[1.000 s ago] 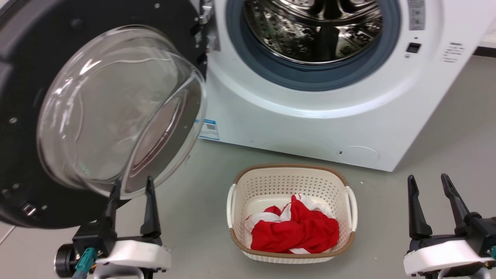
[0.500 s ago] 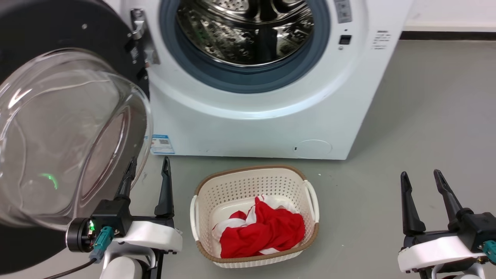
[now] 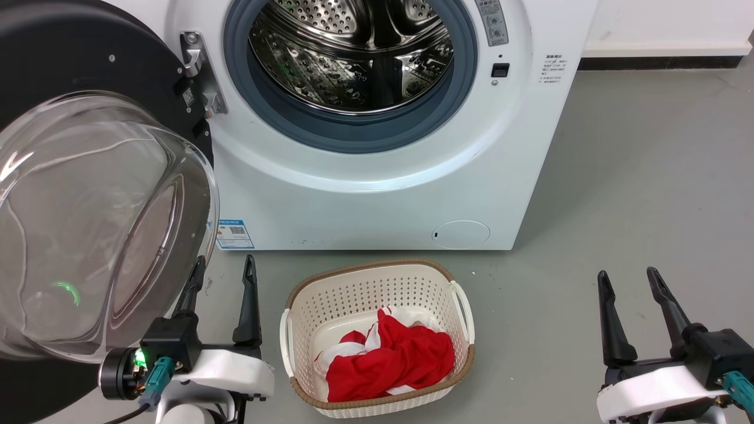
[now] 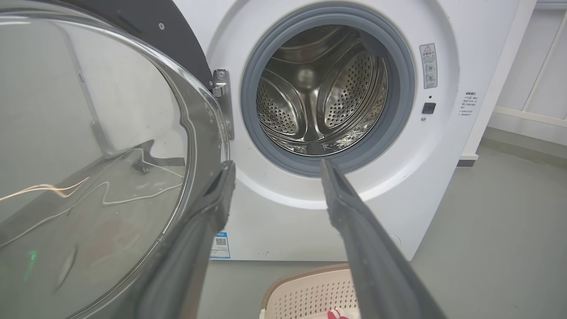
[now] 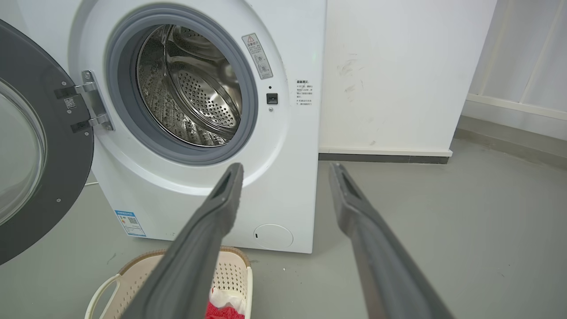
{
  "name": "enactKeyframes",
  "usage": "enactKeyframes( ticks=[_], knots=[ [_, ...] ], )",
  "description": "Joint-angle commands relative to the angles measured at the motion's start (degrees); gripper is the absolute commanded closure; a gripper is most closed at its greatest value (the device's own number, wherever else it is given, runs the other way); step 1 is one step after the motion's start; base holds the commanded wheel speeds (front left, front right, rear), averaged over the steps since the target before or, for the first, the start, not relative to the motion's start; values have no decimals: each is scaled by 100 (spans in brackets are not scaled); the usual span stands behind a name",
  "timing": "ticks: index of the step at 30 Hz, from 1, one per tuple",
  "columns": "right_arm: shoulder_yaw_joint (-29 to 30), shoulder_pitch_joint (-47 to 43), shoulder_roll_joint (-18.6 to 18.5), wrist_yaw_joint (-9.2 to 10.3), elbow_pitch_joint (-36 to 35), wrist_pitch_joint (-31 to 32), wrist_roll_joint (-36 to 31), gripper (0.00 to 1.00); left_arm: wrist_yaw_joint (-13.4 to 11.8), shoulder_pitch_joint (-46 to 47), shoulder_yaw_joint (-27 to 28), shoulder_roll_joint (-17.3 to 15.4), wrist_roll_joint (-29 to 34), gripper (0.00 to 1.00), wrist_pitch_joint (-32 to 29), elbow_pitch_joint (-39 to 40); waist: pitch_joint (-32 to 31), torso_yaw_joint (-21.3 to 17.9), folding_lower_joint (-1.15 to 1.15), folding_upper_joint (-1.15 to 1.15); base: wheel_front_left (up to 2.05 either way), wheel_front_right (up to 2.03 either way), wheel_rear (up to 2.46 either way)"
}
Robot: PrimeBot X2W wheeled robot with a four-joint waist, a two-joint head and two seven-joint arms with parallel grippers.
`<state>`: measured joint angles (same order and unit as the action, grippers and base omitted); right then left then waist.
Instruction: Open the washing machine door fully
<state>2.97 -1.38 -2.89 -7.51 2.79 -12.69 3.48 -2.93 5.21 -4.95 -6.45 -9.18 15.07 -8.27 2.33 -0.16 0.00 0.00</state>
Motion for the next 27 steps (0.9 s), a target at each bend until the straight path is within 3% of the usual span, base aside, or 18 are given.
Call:
enactKeyframes(
  ticks=[1, 25, 26, 27],
  knots=[
    [-4, -34, 5, 4, 19, -31, 9, 0, 26, -48, 24, 32, 43, 0, 14, -4, -15, 9, 0, 0, 0, 0, 0],
    [-7, -83, 5, 4, 72, -17, -1, 0, 183, -107, 217, 171, 196, 0, 14, 12, -48, 21, 0, 0, 0, 0, 0],
    [-4, -35, 0, 0, 68, -11, 1, 100, 171, -50, 203, 166, 165, 100, 1, -5, -48, 22, 0, 0, 0, 0, 0],
    [-2, -38, 0, 0, 102, -10, 2, 100, 177, -55, 196, 168, 158, 100, -1, -37, -48, 24, 0, 0, 0, 0, 0]
  ],
)
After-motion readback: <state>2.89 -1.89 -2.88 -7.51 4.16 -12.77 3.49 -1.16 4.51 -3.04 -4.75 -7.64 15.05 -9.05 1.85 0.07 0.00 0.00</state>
